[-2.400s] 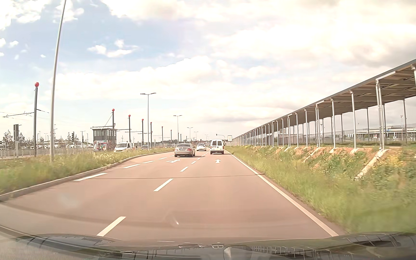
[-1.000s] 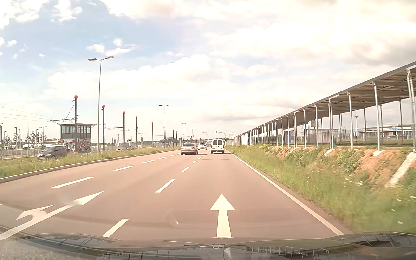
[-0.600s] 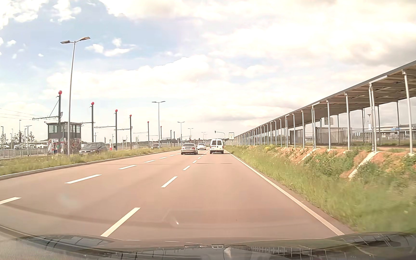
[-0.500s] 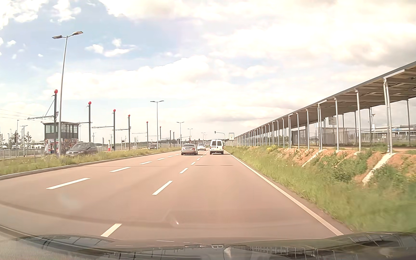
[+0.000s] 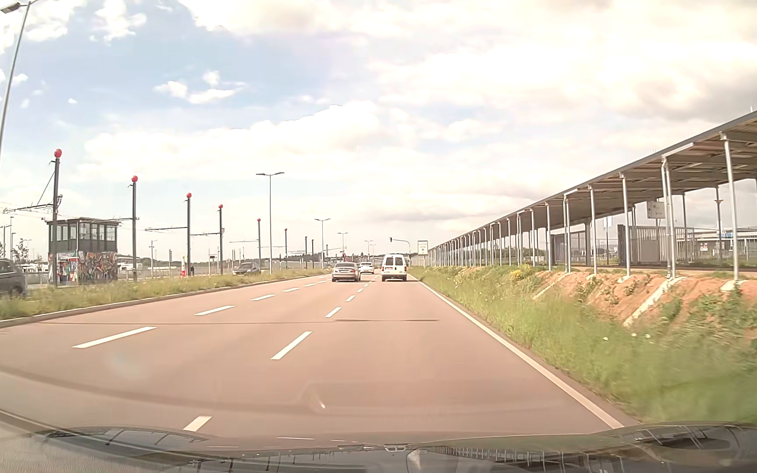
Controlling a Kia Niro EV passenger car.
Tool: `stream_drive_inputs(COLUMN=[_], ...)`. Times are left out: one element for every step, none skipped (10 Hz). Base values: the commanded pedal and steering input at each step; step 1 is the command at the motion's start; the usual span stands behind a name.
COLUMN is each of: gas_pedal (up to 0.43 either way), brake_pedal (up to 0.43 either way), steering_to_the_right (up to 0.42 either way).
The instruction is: Follow the waypoints while adhering to traffic rules and regulations
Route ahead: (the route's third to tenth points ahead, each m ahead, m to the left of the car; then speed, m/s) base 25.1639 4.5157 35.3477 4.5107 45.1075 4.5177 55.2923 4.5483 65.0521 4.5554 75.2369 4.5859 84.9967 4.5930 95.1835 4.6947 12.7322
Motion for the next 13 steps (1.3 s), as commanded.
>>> stream_drive_inputs(gas_pedal=[0.067,0.067,0.067,0.067,0.067,0.067,0.067,0.067,0.067,0.067,0.067,0.067,0.067], brake_pedal=[0.000,0.000,0.000,0.000,0.000,0.000,0.000,0.000,0.000,0.000,0.000,0.000,0.000], steering_to_the_right=[0.000,0.000,0.000,0.000,0.000,0.000,0.000,0.000,0.000,0.000,0.000,0.000,0.000])
